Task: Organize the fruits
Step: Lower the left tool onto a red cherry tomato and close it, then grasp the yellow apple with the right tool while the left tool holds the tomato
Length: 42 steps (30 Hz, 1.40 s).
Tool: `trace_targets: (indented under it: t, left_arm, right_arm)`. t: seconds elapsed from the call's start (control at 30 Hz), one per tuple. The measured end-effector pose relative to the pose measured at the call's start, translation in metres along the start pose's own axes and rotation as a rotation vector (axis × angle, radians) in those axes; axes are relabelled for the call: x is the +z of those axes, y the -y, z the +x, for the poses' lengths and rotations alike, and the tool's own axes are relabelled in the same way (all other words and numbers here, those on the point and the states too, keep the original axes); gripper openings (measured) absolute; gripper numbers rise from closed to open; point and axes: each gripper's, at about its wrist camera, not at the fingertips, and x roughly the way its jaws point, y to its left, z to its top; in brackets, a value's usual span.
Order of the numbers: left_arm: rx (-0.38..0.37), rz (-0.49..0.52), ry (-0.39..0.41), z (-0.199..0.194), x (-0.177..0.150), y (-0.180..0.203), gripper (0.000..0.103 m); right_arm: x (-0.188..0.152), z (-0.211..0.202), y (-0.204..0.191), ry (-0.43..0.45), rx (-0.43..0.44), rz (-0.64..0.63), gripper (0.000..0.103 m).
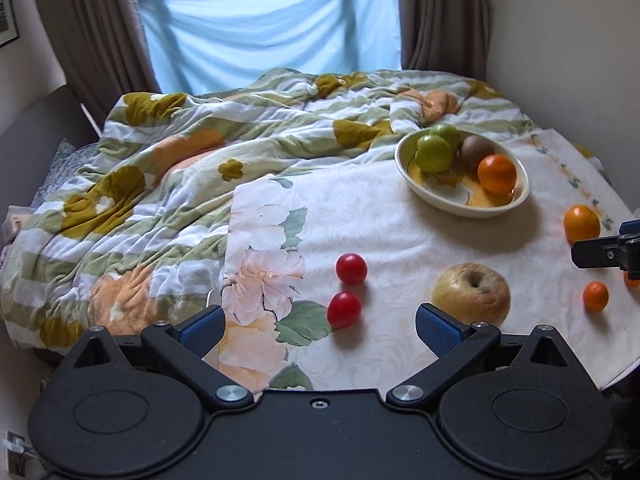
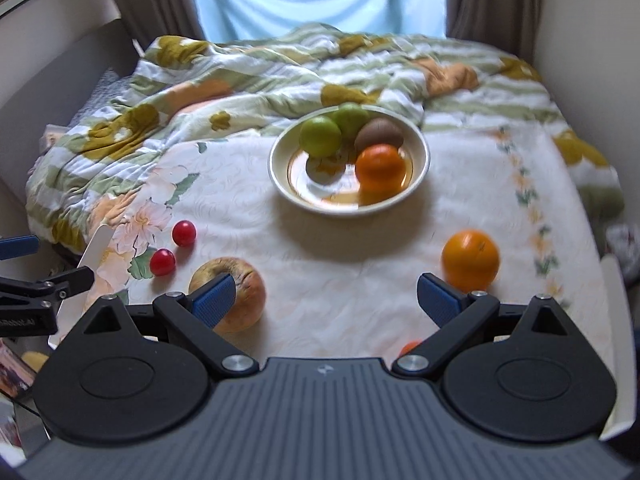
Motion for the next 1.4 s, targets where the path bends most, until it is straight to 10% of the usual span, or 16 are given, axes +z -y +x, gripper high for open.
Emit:
trace_targets:
  t: [0.4,0.83,1.13,1.4]
  left_arm:
    - [-0.091,0.057,-0.110,0.070,0.004,-0.030,0.100]
    - [-0.239,0.170,-0.171,0.112,-0.002,-0.020,0.072]
    - [-0.296,0.202,-0.159,0.120,0.002,-0.013,0.032]
    - [-0.303,0.200,-0.159,0.121,0.003,-0.016,0.032]
  right_arm:
    - [-0.014,0.049,-0.050,-0.082,-0.065,0.035,0.103]
    - [-0.028,0.082,-0.075,-0.142,-0.067,0.041,0.103]
    - [-0.029,0.089,-0.076,-0.153,-0.065,0.071,0.103]
    - [-0.028,0.093,-0.078,-0.156,-0.055,0.072,0.103]
